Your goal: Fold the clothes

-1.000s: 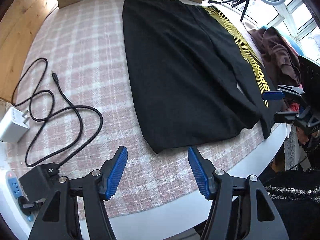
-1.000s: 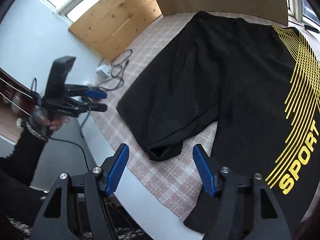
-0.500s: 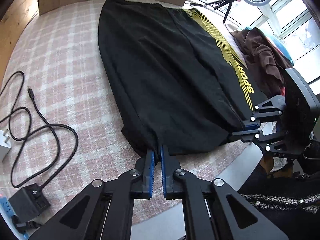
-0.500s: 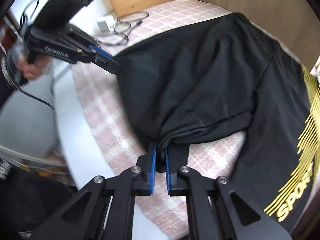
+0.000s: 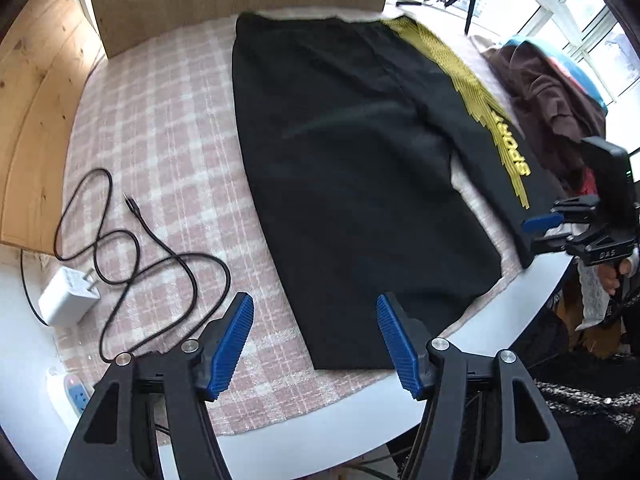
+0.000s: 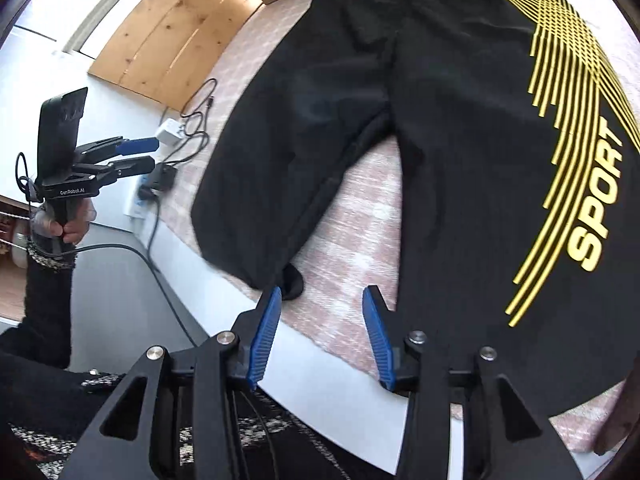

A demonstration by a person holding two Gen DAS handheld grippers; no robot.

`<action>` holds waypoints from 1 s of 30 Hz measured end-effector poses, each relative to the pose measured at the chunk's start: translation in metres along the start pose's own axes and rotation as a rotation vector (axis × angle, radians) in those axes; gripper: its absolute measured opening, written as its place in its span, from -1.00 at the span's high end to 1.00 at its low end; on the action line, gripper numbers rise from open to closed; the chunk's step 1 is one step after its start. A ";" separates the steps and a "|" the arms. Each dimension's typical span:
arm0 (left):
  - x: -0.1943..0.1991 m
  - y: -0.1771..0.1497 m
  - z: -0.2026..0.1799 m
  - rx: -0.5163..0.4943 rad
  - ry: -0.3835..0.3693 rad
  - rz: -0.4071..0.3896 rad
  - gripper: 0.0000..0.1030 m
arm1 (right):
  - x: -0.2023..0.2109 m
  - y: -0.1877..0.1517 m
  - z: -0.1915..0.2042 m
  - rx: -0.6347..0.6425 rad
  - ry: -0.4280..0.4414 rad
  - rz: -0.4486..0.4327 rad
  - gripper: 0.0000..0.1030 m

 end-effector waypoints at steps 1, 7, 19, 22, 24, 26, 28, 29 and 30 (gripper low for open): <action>-0.002 0.003 -0.008 -0.015 -0.017 -0.009 -0.10 | 0.002 0.001 -0.006 -0.008 -0.018 -0.024 0.18; -0.011 0.026 -0.064 -0.115 -0.108 -0.062 -0.08 | 0.063 0.043 -0.061 -0.106 -0.144 -0.242 0.18; -0.057 0.129 -0.195 -0.080 -0.191 -0.160 -0.08 | 0.136 0.211 -0.123 -0.133 -0.252 -0.409 0.18; -0.076 0.154 -0.227 -0.039 -0.206 -0.173 -0.08 | 0.130 0.267 -0.132 -0.110 -0.266 -0.387 0.18; -0.089 0.168 -0.251 -0.031 -0.204 -0.177 -0.08 | 0.114 0.301 -0.143 -0.075 -0.314 -0.347 0.18; -0.105 0.181 -0.274 -0.030 -0.193 -0.170 -0.08 | 0.095 0.332 -0.155 -0.044 -0.355 -0.304 0.18; -0.124 0.193 -0.293 -0.023 -0.183 -0.152 -0.08 | 0.071 0.354 -0.167 -0.034 -0.357 -0.257 0.18; -0.133 0.199 -0.302 -0.019 -0.179 -0.142 -0.08 | 0.062 0.362 -0.172 -0.029 -0.347 -0.235 0.18; -0.140 0.203 -0.308 -0.016 -0.166 -0.136 -0.08 | 0.055 0.368 -0.175 -0.025 -0.327 -0.214 0.18</action>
Point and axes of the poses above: each gripper's, at about its wrist camera, not at the fingertips, and x roughly against the way its jaws point, z to its left, y to its top, the point moved 6 cm from there along -x, roughly the way its jaws point, and after that the axes turned 11 degrees about -x, right-handed, at the moved point
